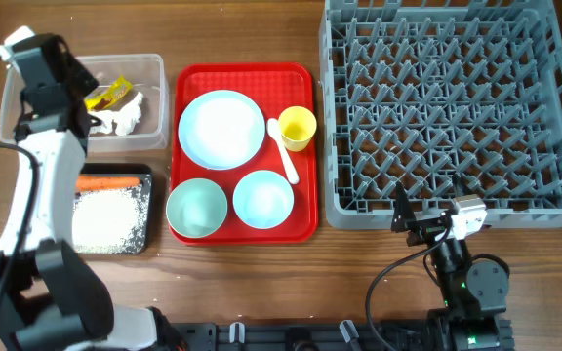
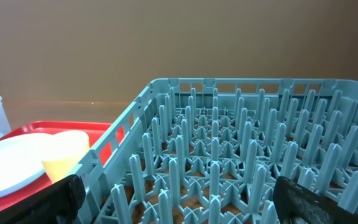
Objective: Sort waste into correct bins and load items into the dishwasher rack
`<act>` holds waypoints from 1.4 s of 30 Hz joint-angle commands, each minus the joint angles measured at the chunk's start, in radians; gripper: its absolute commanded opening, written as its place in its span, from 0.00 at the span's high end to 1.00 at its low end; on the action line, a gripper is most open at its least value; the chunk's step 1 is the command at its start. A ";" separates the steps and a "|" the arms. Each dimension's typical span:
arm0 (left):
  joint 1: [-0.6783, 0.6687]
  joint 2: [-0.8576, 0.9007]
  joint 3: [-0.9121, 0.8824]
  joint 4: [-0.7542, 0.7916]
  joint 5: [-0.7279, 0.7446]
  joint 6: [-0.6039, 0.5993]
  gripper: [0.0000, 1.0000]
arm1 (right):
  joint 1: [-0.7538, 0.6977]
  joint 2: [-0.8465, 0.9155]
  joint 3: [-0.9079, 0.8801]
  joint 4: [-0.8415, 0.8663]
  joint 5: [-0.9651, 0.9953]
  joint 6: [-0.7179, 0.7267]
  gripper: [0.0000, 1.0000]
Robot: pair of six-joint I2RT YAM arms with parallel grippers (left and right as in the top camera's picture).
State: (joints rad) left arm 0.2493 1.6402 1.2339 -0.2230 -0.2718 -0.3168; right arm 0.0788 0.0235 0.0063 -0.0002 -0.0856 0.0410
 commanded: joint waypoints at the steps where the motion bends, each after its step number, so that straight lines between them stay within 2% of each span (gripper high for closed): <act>1: 0.048 0.086 0.010 0.023 0.021 -0.041 0.96 | 0.002 0.001 -0.001 0.004 0.003 0.014 0.00; 3: 0.070 0.122 0.010 0.026 0.031 -0.059 0.96 | 0.002 0.001 -0.001 0.004 0.003 0.014 0.00; 4: 0.079 0.135 0.010 0.030 0.057 -0.059 0.89 | 0.002 0.001 -0.001 0.004 0.003 0.014 0.00; 6: 0.087 0.138 0.010 0.039 0.088 -0.058 0.40 | 0.002 0.001 -0.001 0.004 0.003 0.014 0.00; 7: 0.087 0.133 0.010 0.051 0.089 -0.058 0.23 | 0.002 0.001 -0.001 0.004 0.003 0.014 0.00; 8: 0.087 0.124 0.010 0.064 0.088 -0.053 0.16 | 0.002 0.001 -0.001 0.004 0.003 0.014 0.00; 12: 0.086 0.050 0.010 0.076 0.089 -0.032 0.02 | 0.002 0.001 -0.001 0.004 0.003 0.014 0.00; 13: 0.085 0.023 0.010 0.071 0.103 -0.032 0.02 | 0.002 0.001 -0.001 0.004 0.003 0.014 0.00; 15: 0.080 -0.035 0.010 0.039 0.160 -0.032 0.12 | 0.002 0.001 -0.001 0.004 0.003 0.014 0.00; 19: 0.019 -0.181 0.010 -0.141 0.368 -0.040 0.31 | 0.002 0.001 -0.001 0.004 0.003 0.014 0.00; 21: -0.047 -0.226 0.010 -0.213 0.503 -0.039 0.53 | 0.002 0.001 -0.001 0.004 0.003 0.014 0.00; 22: -0.089 -0.238 0.010 -0.244 0.555 -0.039 0.59 | 0.002 0.001 -0.001 0.004 0.003 0.014 0.00; 24: -0.170 -0.239 0.010 -0.282 0.632 -0.039 0.75 | 0.002 0.001 -0.001 0.004 0.003 0.014 0.00; 26: -0.255 -0.232 0.010 -0.323 0.681 -0.039 0.84 | 0.002 0.001 -0.001 0.004 0.003 0.014 0.00; 28: -0.352 -0.223 0.010 -0.362 0.683 -0.033 0.84 | 0.002 0.001 -0.001 0.004 0.003 0.014 0.00; 30: -0.444 -0.207 0.010 -0.373 0.681 -0.028 0.75 | 0.002 0.001 -0.001 0.004 0.003 0.014 0.00; 31: -0.488 -0.195 0.010 -0.377 0.678 -0.028 0.73 | 0.002 0.001 -0.001 0.004 0.003 0.014 0.00; 32: -0.522 -0.182 0.010 -0.378 0.673 -0.029 0.75 | 0.002 0.001 -0.001 0.004 0.003 0.014 0.00; 33: -0.574 -0.159 0.010 -0.381 0.648 -0.035 0.83 | 0.002 0.001 -0.001 0.004 0.003 0.014 0.00; 34: -0.625 -0.132 0.010 -0.387 0.586 -0.061 0.87 | 0.002 0.001 -0.001 0.004 0.003 0.014 0.00; 35: -0.680 -0.101 0.010 -0.393 0.481 -0.109 0.89 | 0.002 0.001 -0.001 0.004 0.003 0.014 0.00; 37: -0.747 -0.055 0.010 -0.397 0.371 -0.161 0.89 | 0.002 0.001 -0.001 0.004 0.003 0.014 0.00; 42: -0.836 0.013 0.010 -0.397 0.296 -0.247 0.92 | 0.002 0.001 -0.001 0.004 0.003 0.014 0.00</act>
State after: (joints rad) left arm -0.5537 1.6253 1.2411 -0.6186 0.1314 -0.4744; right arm 0.0788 0.0242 0.0063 -0.0002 -0.0856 0.0410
